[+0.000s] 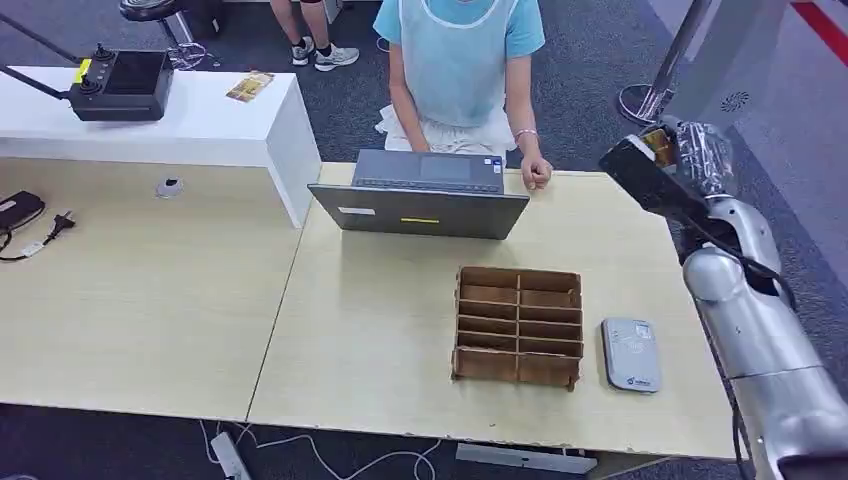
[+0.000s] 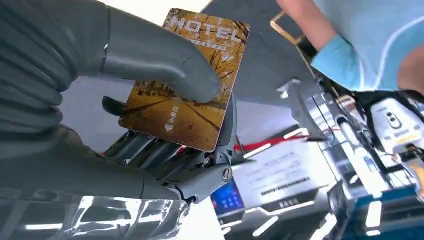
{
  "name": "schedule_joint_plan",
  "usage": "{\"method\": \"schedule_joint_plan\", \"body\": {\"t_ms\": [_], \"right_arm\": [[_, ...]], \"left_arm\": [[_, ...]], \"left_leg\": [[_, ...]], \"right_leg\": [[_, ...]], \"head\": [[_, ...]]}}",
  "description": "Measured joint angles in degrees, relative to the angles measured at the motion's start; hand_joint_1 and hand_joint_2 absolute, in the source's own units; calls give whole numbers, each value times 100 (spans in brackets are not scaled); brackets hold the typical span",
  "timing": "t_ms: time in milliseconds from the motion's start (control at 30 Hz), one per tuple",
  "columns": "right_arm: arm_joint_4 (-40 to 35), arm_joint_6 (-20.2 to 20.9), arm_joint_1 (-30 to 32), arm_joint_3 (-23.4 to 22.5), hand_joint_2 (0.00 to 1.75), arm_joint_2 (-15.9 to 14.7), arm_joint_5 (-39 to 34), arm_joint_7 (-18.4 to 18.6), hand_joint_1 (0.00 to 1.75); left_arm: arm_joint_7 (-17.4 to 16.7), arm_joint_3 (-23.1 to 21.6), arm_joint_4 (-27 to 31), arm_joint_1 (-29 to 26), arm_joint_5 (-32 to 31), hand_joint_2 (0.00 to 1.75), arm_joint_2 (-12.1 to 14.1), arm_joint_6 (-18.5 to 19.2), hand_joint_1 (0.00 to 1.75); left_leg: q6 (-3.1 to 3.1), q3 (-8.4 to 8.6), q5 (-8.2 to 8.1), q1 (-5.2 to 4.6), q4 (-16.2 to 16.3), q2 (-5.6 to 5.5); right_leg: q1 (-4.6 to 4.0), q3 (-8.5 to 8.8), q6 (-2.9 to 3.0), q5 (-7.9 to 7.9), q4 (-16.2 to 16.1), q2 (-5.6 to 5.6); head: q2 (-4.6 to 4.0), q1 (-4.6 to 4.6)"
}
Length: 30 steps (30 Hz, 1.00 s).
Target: Pass the card to the sensor for recognition and then transmit it.
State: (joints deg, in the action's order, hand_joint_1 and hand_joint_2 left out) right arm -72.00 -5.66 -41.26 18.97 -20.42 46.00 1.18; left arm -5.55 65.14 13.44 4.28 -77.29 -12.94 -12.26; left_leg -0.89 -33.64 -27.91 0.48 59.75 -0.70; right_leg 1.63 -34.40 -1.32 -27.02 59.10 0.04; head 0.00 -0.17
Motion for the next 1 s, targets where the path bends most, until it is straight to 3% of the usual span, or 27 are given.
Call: {"method": "schedule_joint_plan", "body": {"t_ms": [267, 733, 1000], "right_arm": [[164, -48, -735, 374, 175, 431, 864, 179, 175], [1434, 479, -1937, 820, 175, 1266, 958, 83, 175], [2079, 592, -2416, 1084, 175, 1513, 1150, 99, 175]], "left_arm": [[0, -79, 0, 2, -74, 0, 11, 52, 0], [35, -260, 0, 10, -179, 0, 17, 111, 0], [35, -330, 0, 9, -245, 0, 35, 170, 0]], "left_leg": [[0, -1, 1, 0, 0, 0], [-7, 0, 6, 1, 0, -1], [-9, 0, 7, 1, 0, -2]], "right_leg": [[0, 0, 1, 1, 1, 0], [-1, -1, 4, 3, 2, 0], [-1, -1, 4, 3, 2, -1]], "head": [[0, 0], [0, 0], [0, 2]]}}
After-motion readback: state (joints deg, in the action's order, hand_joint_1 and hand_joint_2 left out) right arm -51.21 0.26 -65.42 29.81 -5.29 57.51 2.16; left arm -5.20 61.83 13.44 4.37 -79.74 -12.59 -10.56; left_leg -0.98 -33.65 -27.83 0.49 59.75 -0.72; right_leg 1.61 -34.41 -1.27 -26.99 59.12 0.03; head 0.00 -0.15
